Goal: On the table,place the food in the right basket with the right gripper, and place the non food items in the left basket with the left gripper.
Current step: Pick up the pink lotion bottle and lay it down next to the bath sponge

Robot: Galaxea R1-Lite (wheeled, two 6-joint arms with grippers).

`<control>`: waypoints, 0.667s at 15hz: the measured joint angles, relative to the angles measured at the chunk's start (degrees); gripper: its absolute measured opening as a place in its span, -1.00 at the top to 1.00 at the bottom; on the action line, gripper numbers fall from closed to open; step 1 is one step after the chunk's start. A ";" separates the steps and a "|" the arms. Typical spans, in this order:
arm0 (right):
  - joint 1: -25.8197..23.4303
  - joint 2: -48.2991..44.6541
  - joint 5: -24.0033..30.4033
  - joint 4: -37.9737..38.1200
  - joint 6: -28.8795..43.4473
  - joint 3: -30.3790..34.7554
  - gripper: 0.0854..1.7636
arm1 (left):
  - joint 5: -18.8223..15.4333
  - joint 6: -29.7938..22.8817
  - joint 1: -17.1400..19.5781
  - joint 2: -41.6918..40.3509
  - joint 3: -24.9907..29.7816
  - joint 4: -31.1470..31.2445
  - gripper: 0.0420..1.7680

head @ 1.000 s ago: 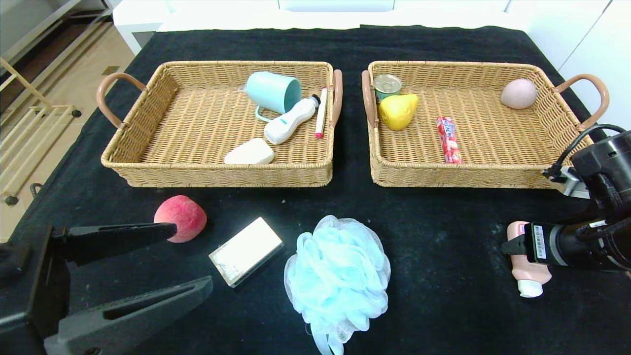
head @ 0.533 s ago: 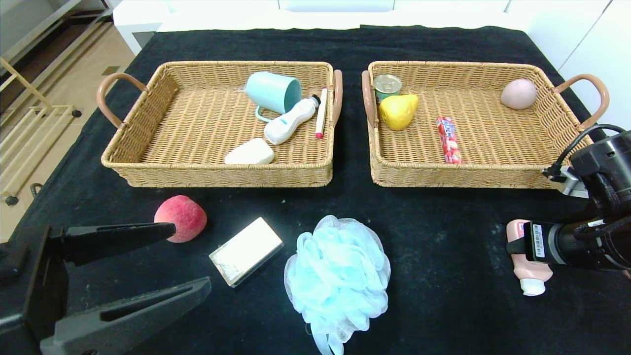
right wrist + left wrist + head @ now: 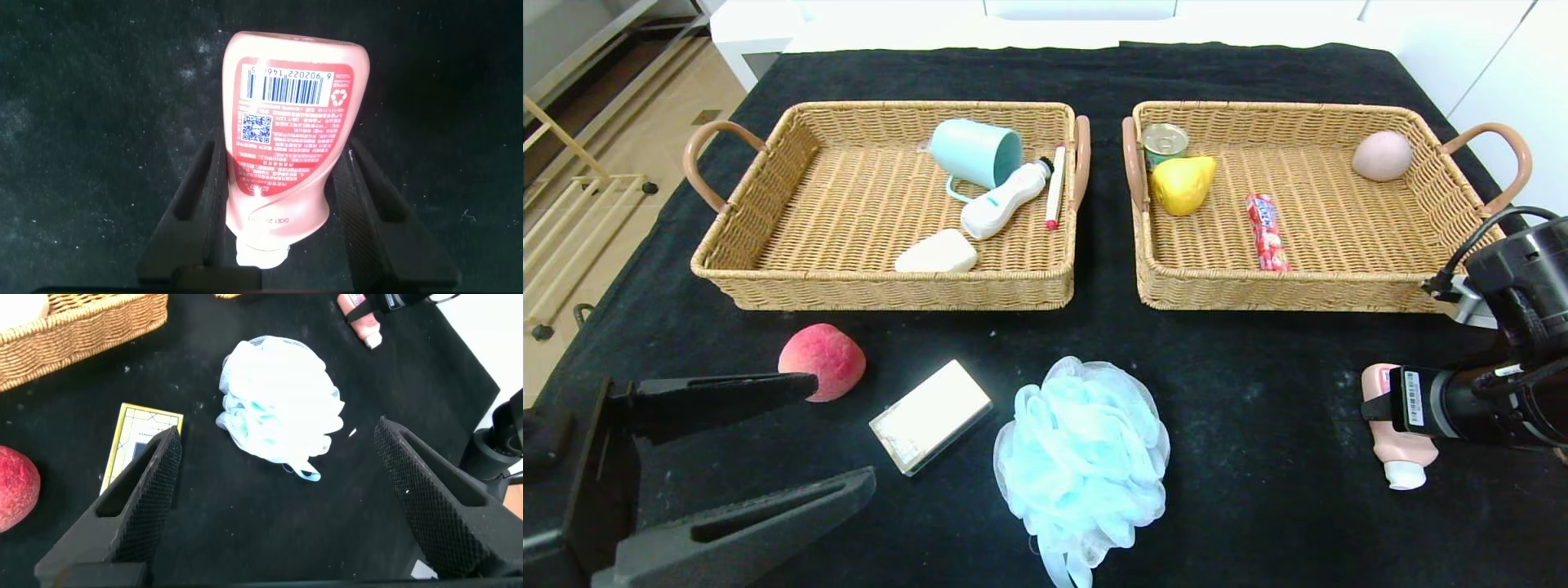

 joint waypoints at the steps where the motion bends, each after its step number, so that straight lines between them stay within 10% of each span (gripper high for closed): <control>1: 0.04 -0.09 0.07 0.02 -0.02 0.00 0.08 | -0.02 -0.02 -0.09 0.00 0.02 0.00 -0.94; 10: 6.75 -7.08 0.52 0.99 -0.28 -0.55 0.08 | 0.02 -0.07 -0.11 0.11 0.11 -0.05 -0.94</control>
